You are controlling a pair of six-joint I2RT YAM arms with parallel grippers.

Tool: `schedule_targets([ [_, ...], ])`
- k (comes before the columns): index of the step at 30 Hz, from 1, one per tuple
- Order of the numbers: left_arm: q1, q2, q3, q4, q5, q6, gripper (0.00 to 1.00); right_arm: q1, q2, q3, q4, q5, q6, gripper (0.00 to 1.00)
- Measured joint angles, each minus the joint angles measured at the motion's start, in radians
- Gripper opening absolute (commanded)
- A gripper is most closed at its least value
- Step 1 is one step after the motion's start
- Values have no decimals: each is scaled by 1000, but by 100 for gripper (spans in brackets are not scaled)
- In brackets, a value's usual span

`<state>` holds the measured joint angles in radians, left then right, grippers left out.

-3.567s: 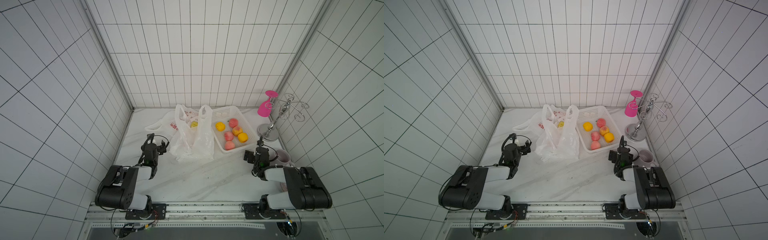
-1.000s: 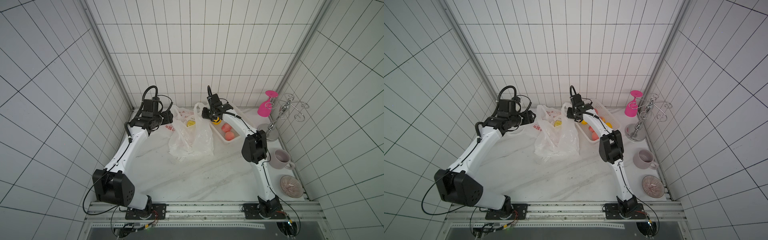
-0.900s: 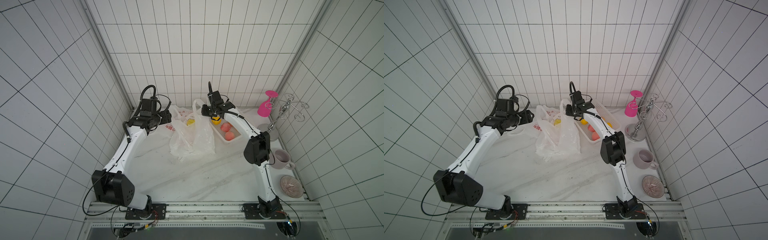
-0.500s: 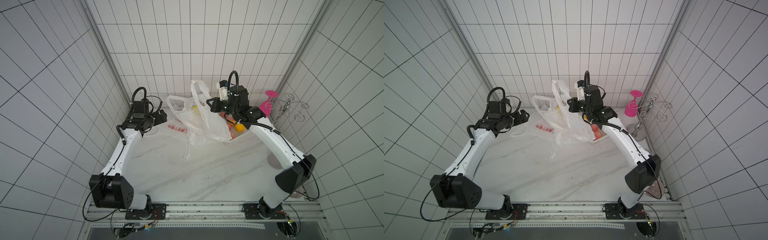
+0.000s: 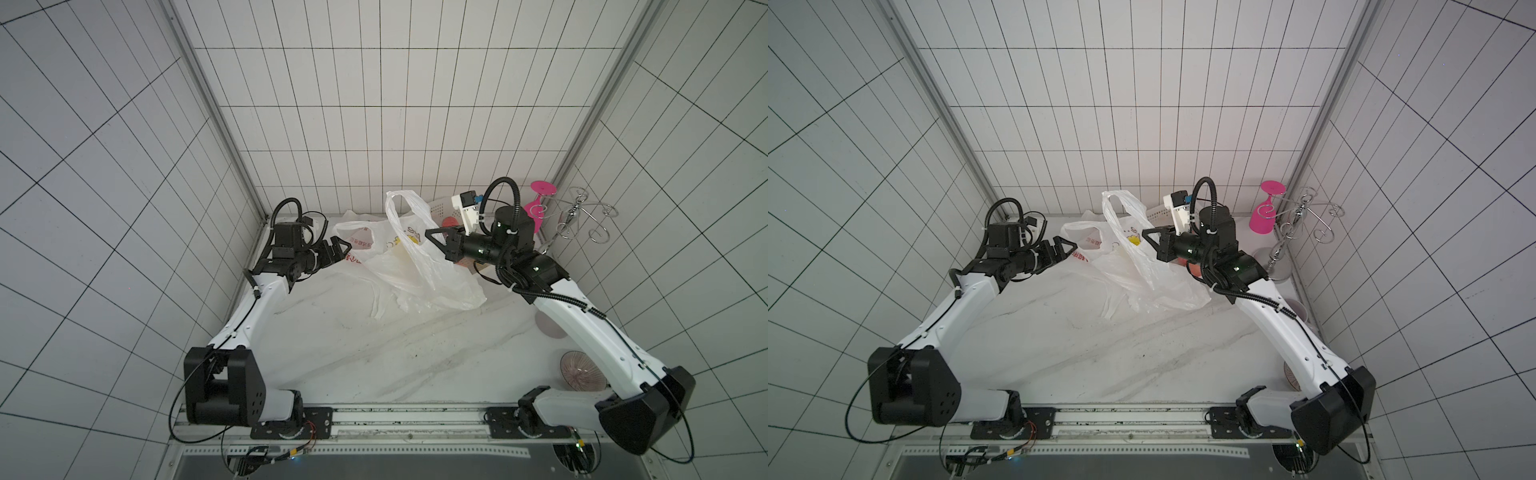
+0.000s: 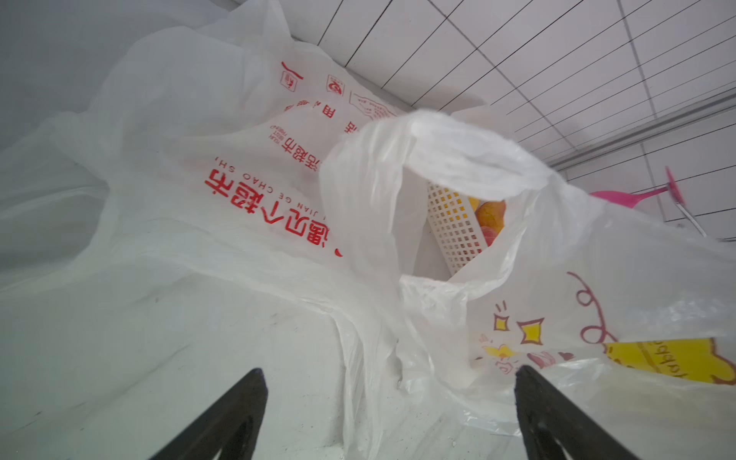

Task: Place the peach into a plastic bag & tie a knot
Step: Pick up the plastic bag at the center of the board.

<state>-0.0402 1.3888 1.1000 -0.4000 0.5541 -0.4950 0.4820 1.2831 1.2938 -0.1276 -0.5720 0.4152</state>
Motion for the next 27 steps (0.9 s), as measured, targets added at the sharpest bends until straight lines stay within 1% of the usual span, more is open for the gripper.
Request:
schedule_targets([
  [2, -6, -1, -8, 66, 27, -30, 98, -13, -6, -24, 26, -38, 18, 0],
  [6, -20, 21, -3, 151, 57, -50, 88, -62, -32, -93, 125, -118, 86, 0],
  [9, -25, 68, 11, 160, 76, -56, 65, -109, -48, -139, 198, -153, 142, 0],
  [14, -13, 92, 16, 211, 109, -121, 4, -148, -50, -183, 276, -173, 206, 0],
  [15, -4, 91, 25, 220, 117, -136, 0, -149, -50, -190, 287, -171, 214, 0],
  [17, 24, 90, 69, 211, 124, -153, 0, -149, -48, -198, 293, -165, 229, 0],
  [20, 60, 79, 192, 110, 89, -140, 0, -155, -37, -199, 286, -136, 240, 2],
  [22, 69, 45, 261, 45, 63, -124, 0, -158, -27, -199, 263, -102, 245, 6],
  [23, 66, 20, 275, 23, 55, -118, 0, -161, -20, -199, 246, -89, 249, 6],
  [24, 58, -17, 282, -2, 42, -113, 0, -162, -11, -199, 231, -76, 254, 9],
  [27, 14, -103, 293, -80, 5, -89, 0, -168, 34, -198, 184, -57, 270, 40],
])
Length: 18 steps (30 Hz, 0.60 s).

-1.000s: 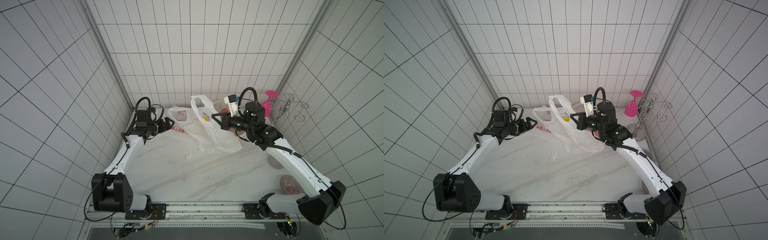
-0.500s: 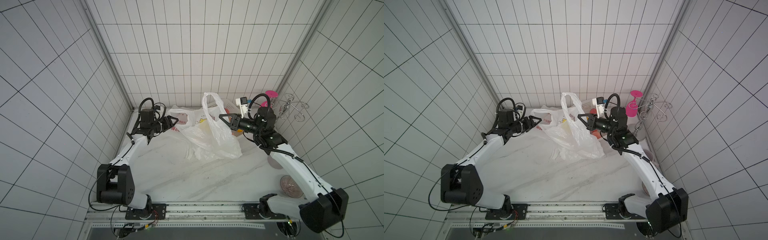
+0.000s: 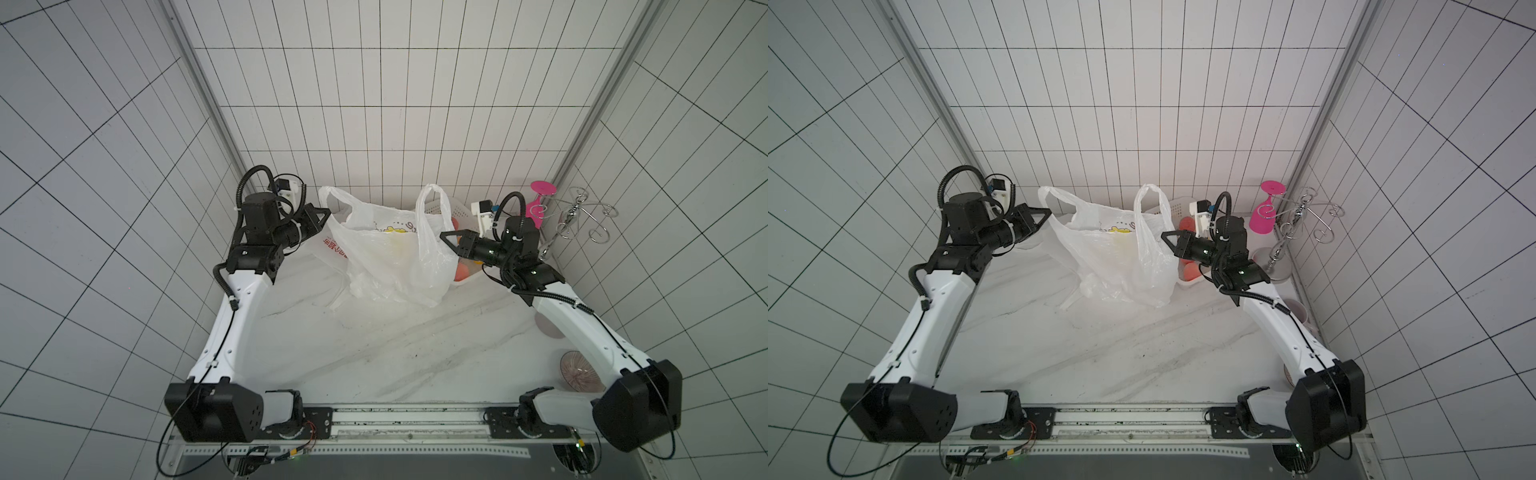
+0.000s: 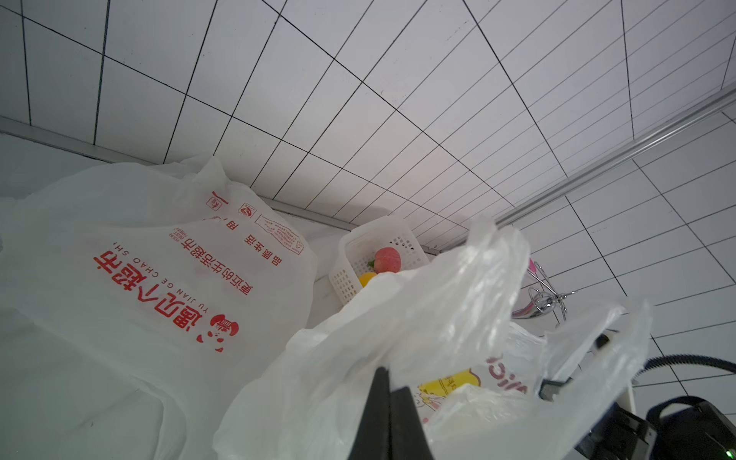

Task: Place the peach into a plastic bag & tie a knot
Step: Pick up the plastic bag at the center of the board, then pick up the peach from the basket.

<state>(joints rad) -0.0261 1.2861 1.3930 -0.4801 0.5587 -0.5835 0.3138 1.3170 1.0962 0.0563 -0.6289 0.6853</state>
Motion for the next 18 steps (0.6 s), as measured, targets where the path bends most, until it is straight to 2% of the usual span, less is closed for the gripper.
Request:
schedule_targets([
  [1, -18, -16, 10, -29, -14, 11, 0, -1, 16, 0, -16, 3, 5, 47],
  [4, -44, -26, 29, -83, -59, 41, 0, -30, 55, 1, -86, 3, 21, 57],
  [8, -43, 16, 32, -136, -116, 62, 0, -148, 74, 13, -182, 13, 54, 62],
  [11, -51, 50, 32, -157, -135, 69, 0, -217, 137, 106, -333, 82, 32, 64],
  [14, -70, 55, 32, -159, -137, 71, 0, -200, 257, 279, -506, 214, -38, 65],
  [18, -97, 52, 49, -148, -137, 72, 0, -102, 437, 512, -666, 415, -126, 67],
])
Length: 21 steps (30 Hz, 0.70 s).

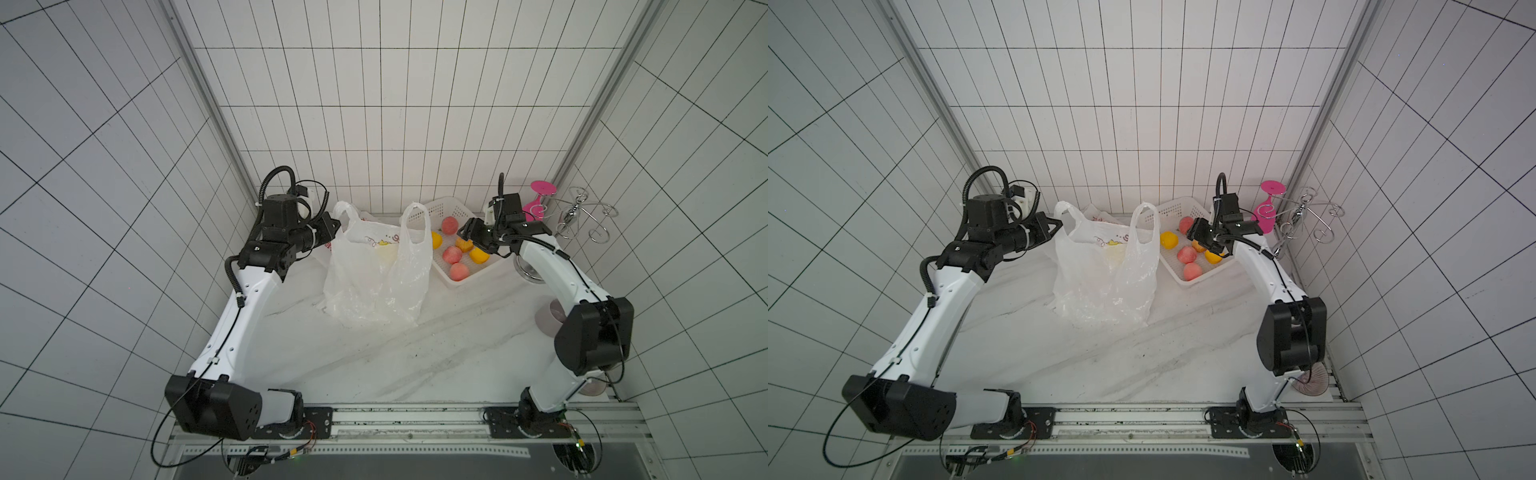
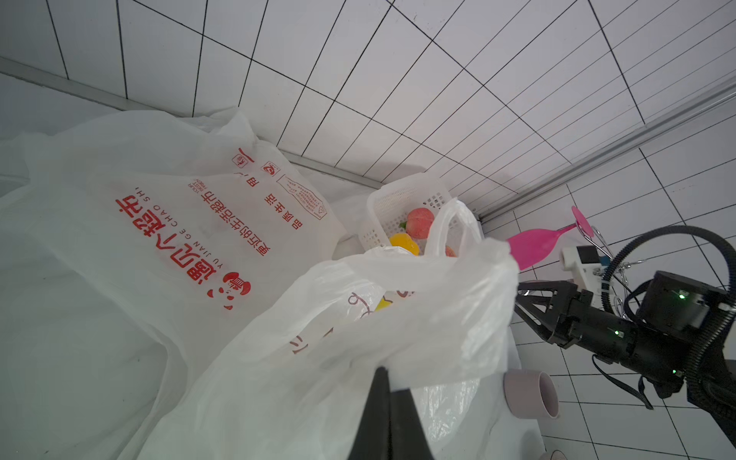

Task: Place the peach into a plastic bag & tie a knot
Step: Pick up the peach from the basket.

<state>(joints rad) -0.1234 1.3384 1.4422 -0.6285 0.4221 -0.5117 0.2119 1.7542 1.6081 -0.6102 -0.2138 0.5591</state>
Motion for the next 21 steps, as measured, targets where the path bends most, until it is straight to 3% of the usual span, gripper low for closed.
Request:
schedule_targets([
  [7, -5, -6, 78, -5, -14, 16, 0, 75, 254, 192, -154, 188, -76, 71],
  [15, -24, -10, 79, 3, 8, 16, 0, 77, 464, 346, -240, 267, -101, 71],
  [18, -34, -10, 79, 26, 43, 15, 0, 77, 513, 384, -255, 270, -101, 69],
  [21, -43, -10, 78, 53, 79, 16, 0, 76, 556, 445, -268, 269, -105, 58],
])
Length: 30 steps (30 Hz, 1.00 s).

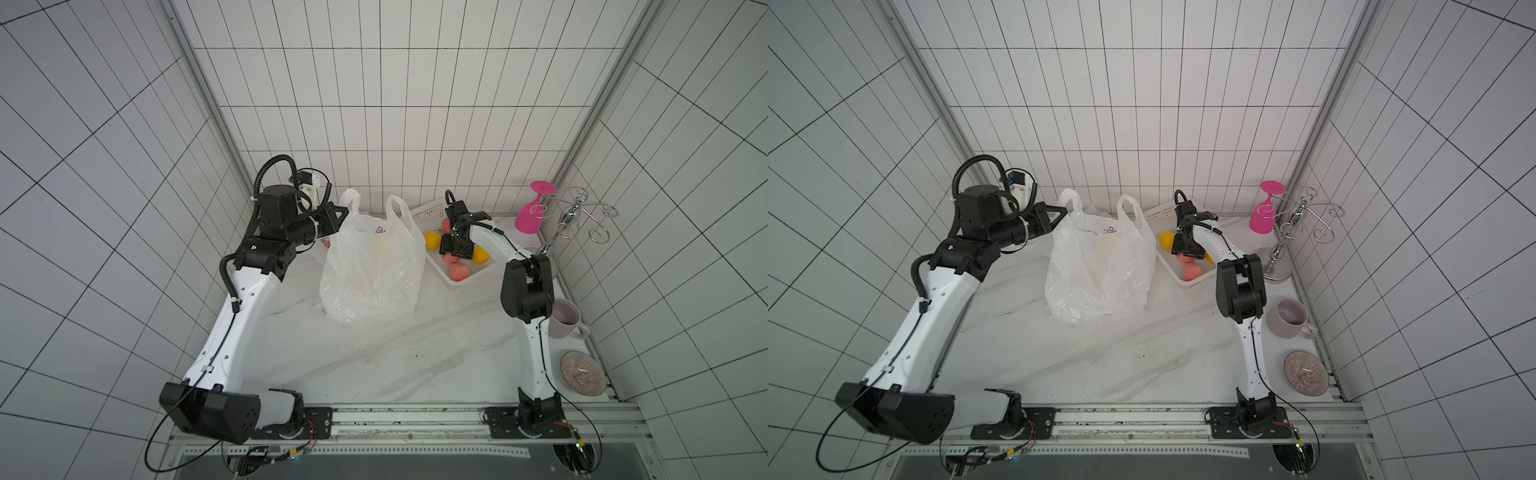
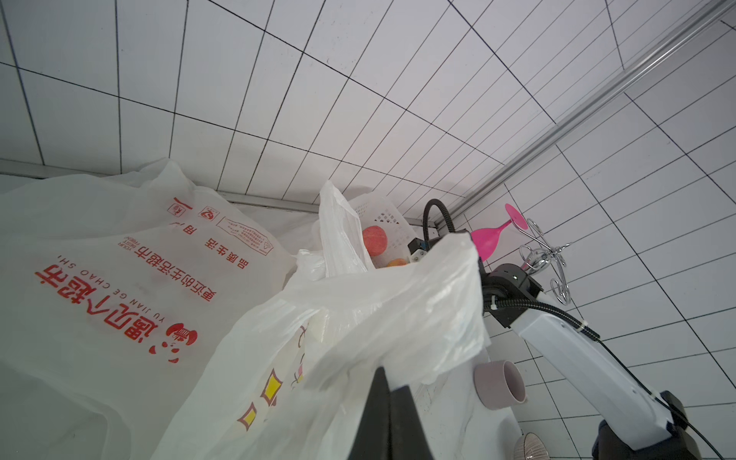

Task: Place the peach into a plastic bag & tie a knot
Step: Pick up the peach from the basket, then place the peach in the plastic bag.

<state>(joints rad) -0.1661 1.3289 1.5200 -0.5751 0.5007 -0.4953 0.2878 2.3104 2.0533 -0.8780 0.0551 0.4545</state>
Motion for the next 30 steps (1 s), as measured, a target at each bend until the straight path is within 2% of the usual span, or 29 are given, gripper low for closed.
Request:
schedule_targets([
  [4, -4, -6, -12, 41, 51, 17, 0, 0, -13, 13, 5, -9, -2, 45],
  [7, -4, -9, -13, 60, 94, 38, 0, 0, -83, 2, 21, -19, -3, 40],
  [10, -11, -8, -5, 72, 143, 64, 0, -6, -266, -47, 58, -60, -3, 34],
  [13, -58, -8, 13, 86, 177, 110, 0, -6, -501, -100, 105, -128, 0, 28],
  [16, -143, -24, -1, 141, 199, 175, 0, -6, -711, -156, 159, -257, 1, 25],
  [19, -192, -84, -93, 222, 227, 218, 0, 6, -820, -194, 181, -422, 0, 22],
  [23, -187, -155, -204, 297, 243, 250, 0, 72, -863, -281, 184, -621, -8, 19],
  [30, -196, -187, -327, 407, 306, 254, 0, 169, -795, -320, 159, -790, 0, 14],
])
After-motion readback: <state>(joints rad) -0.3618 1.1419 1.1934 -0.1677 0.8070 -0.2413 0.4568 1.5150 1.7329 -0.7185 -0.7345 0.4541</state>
